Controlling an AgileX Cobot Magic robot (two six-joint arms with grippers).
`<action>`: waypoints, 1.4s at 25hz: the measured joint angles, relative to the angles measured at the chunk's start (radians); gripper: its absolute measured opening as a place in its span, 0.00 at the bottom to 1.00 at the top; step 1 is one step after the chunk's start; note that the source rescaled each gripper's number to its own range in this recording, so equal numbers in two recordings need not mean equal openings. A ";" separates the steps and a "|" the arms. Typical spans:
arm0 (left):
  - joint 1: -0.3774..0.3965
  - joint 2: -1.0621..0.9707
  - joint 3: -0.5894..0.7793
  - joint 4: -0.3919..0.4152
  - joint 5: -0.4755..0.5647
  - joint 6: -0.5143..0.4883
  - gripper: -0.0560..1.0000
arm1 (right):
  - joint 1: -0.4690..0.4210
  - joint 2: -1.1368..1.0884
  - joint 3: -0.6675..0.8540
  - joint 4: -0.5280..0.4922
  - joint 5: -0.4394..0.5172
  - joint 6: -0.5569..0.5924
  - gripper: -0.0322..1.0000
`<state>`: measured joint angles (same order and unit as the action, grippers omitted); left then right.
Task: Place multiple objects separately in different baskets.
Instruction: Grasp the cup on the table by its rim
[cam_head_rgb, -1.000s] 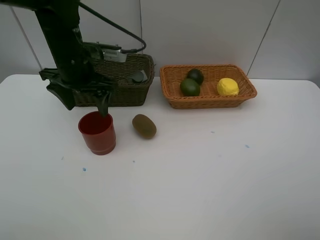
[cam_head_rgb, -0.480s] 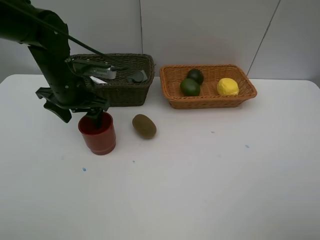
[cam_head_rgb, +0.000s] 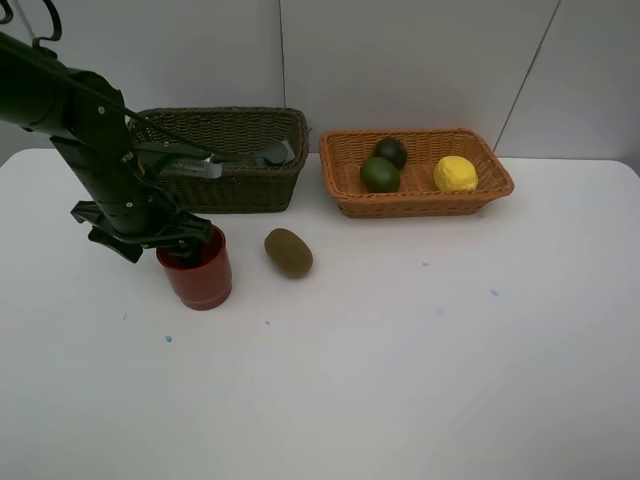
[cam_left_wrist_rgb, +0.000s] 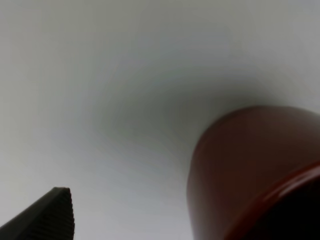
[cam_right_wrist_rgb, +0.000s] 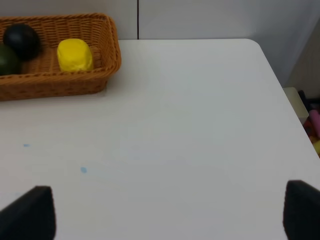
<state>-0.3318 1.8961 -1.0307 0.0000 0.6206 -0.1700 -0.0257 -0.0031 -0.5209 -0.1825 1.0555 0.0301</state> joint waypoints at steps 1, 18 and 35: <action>0.000 0.008 0.000 0.000 -0.002 0.000 1.00 | 0.000 0.000 0.000 0.000 0.000 0.000 1.00; 0.000 0.021 0.000 -0.026 0.041 -0.007 0.05 | 0.000 0.000 0.000 0.000 0.000 0.000 1.00; 0.000 -0.113 -0.008 -0.026 0.050 -0.007 0.05 | 0.000 0.000 0.000 0.000 0.000 0.000 1.00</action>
<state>-0.3318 1.7829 -1.0390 -0.0256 0.6708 -0.1773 -0.0257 -0.0031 -0.5209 -0.1825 1.0555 0.0301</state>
